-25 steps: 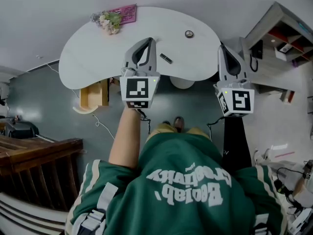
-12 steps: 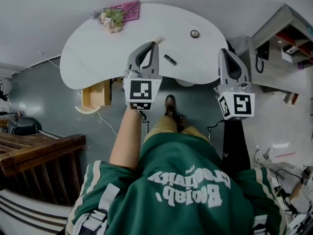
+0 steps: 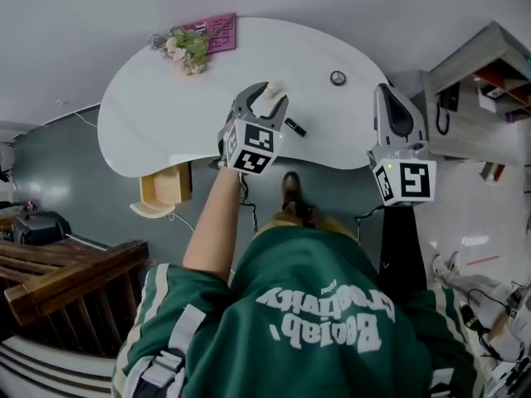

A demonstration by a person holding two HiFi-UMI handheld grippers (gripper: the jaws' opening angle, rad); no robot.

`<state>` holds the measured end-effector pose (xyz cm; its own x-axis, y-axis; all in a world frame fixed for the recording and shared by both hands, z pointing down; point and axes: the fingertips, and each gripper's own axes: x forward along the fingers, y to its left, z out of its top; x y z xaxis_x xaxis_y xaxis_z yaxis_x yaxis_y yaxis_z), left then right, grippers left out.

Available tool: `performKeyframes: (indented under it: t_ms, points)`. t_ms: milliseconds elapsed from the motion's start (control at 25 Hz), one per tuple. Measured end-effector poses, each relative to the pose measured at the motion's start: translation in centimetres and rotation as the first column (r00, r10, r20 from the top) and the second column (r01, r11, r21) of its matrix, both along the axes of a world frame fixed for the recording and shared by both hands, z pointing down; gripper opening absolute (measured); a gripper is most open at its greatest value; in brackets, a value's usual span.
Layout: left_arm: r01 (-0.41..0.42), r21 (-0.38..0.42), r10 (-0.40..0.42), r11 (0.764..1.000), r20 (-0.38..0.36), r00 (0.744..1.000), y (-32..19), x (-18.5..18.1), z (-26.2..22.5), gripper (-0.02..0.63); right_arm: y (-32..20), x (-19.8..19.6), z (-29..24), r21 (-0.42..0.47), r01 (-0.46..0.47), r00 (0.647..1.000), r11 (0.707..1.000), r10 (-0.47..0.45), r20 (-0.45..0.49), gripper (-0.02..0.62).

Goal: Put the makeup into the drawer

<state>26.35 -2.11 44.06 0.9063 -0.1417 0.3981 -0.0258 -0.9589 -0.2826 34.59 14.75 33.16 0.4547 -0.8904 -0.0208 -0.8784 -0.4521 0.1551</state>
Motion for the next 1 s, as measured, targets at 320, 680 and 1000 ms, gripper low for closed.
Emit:
performKeyframes:
  t_ms: [320, 680, 1000]
  points:
    - [-0.074, -0.038, 0.082, 0.997, 0.281, 0.956, -4.8, 2.6, 11.5, 0.199, -3.8, 2.2, 0.8, -0.038, -0.05, 0.999, 0.998, 0.05, 0.008, 0.009]
    - [-0.095, -0.007, 0.089, 0.995, 0.429, 0.899, -6.7, 3.7, 18.5, 0.198, -5.6, 2.5, 1.8, -0.075, -0.063, 0.998, 0.995, 0.064, 0.012, 0.009]
    - [-0.029, -0.028, 0.037, 0.999, 0.337, 0.941, -7.9, 4.5, 15.1, 0.098, -6.4, 3.6, 1.8, -0.06, -0.054, 0.998, 0.997, 0.055, 0.017, 0.009]
